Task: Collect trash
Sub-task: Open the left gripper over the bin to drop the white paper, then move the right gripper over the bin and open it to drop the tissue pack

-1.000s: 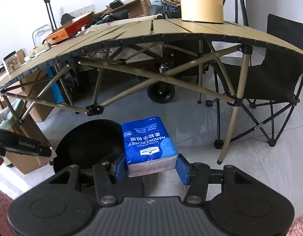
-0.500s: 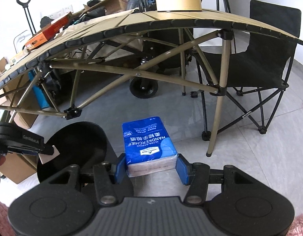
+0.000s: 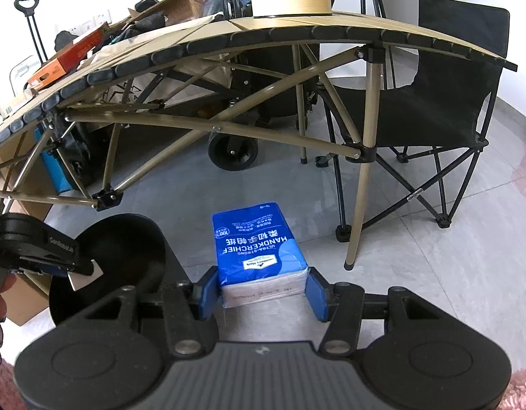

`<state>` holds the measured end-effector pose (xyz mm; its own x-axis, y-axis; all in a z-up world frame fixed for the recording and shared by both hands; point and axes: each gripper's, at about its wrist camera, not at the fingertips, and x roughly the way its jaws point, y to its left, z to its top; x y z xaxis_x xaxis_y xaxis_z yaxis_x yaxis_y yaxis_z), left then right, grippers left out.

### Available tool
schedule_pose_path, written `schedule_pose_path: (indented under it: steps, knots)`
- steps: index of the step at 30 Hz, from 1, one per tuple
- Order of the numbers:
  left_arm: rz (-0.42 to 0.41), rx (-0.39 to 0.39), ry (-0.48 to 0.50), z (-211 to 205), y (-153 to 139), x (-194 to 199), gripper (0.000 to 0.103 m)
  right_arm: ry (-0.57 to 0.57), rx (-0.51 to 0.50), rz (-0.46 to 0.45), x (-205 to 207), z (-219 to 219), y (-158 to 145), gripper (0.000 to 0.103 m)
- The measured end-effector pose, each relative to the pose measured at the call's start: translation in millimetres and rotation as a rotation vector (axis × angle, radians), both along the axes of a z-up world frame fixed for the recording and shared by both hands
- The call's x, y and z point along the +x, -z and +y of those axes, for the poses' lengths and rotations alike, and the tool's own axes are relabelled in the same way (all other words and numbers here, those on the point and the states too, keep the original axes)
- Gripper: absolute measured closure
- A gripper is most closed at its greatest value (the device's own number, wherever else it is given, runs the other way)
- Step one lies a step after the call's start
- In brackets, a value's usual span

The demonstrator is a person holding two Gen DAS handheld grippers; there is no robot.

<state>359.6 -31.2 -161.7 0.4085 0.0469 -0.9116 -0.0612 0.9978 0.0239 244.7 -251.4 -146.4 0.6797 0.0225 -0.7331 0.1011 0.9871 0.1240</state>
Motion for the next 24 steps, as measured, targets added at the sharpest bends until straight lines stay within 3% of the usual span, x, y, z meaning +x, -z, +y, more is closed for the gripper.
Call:
schedule_pose_path:
  steps: [3,6,11,24]
  knots:
    - [0.001,-0.001,-0.001,0.9,-0.5,-0.4,0.076,-0.003,0.0,0.0,-0.2,0.5,0.0,0.051]
    - [0.004,-0.01,-0.018,2.7,-0.5,0.3,0.061,-0.003,0.0,0.0,-0.7,1.0,-0.4,0.051]
    - [-0.016,-0.006,-0.047,4.3,-3.6,-1.8,0.005,-0.006,-0.002,0.0,-0.7,1.5,-0.7,0.051]
    - [-0.026,-0.004,-0.057,19.0,-8.5,-5.5,0.002,-0.072,0.006,0.016,6.7,18.4,-2.8,0.051]
